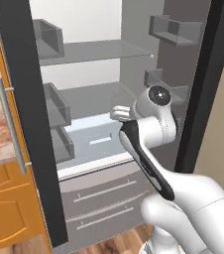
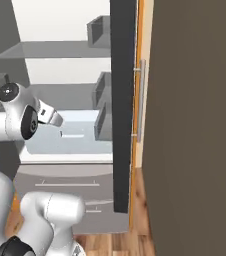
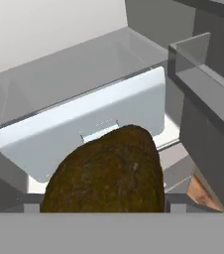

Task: Place one avocado and one fish in each tupperware on the nearby counter, to pack two identical lunches.

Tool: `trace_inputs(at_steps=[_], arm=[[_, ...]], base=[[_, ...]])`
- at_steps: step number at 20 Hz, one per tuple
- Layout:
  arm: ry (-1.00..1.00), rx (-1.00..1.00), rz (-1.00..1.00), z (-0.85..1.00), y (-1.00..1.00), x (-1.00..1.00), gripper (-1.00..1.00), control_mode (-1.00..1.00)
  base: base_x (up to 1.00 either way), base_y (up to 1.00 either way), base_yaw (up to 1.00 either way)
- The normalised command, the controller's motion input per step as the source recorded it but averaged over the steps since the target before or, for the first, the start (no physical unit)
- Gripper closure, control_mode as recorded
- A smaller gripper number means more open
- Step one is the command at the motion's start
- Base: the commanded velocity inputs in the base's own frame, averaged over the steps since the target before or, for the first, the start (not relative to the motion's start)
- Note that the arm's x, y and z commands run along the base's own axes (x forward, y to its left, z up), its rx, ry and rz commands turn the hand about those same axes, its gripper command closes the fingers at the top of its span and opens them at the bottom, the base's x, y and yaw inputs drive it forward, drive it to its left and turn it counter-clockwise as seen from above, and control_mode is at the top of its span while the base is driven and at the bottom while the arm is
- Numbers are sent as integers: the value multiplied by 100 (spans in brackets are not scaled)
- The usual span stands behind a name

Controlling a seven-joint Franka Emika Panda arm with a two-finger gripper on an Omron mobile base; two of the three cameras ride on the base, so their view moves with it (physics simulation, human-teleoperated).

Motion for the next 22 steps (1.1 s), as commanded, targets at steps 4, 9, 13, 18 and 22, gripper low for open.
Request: trace_inputs(at_steps=[4,9,13,18,22], arm=[[0,0,0,0,0,0,100,100],[0,0,0,0,0,0,100,100],[0,0,0,0,0,0,100,100],[0,0,0,0,0,0,100,100],[0,0,0,0,0,0,100,100]], base=[[-100,22,0],[-100,78,-1],[-100,100,0],[-87,100,3],[34,100,14]])
